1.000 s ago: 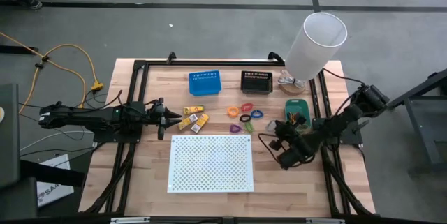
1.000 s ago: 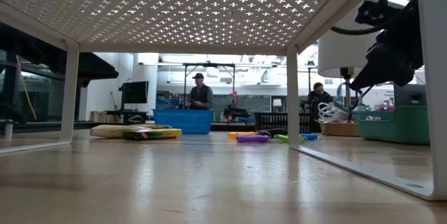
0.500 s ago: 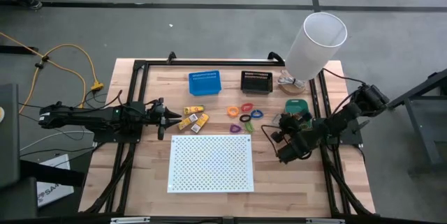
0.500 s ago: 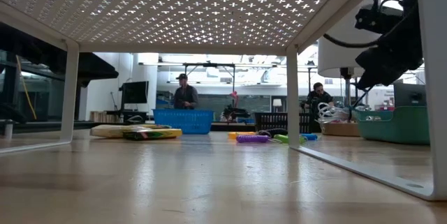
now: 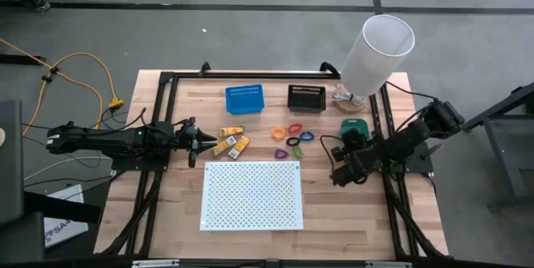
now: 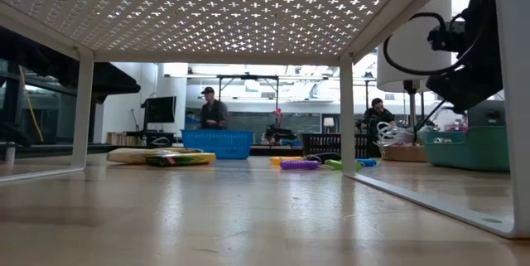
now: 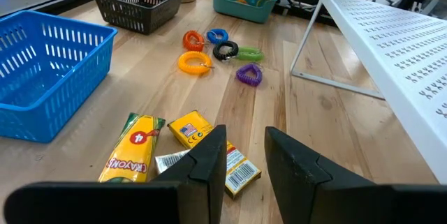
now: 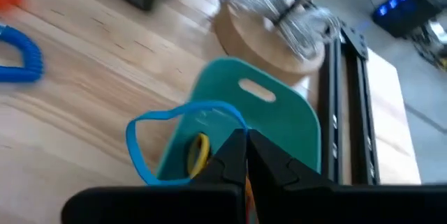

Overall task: Pick & Place Office Desk Supplies
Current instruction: Put the blue rubber band into the green bin

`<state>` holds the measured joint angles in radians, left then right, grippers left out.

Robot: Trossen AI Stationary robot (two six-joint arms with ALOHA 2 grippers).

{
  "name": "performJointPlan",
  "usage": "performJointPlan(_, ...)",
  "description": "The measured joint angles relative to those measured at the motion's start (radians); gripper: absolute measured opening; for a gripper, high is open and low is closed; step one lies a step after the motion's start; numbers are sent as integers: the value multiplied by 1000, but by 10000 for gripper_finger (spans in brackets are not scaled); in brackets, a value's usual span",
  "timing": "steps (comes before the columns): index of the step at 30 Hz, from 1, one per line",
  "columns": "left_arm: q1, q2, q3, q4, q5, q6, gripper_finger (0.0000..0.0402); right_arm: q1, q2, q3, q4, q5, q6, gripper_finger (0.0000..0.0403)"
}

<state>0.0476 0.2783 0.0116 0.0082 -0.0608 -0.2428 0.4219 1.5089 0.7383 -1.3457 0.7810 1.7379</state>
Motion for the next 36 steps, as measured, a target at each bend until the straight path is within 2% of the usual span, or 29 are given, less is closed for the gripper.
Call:
performJointPlan(11,0,0,0,0,0,0,95,-13,0,0,-86,-74,72,2)
performJointPlan(31,0,0,0,0,0,0,95,-12,0,0,-83,-81,69,3)
performJointPlan(36,0,0,0,0,0,0,95,-12,0,0,-82,-81,68,16)
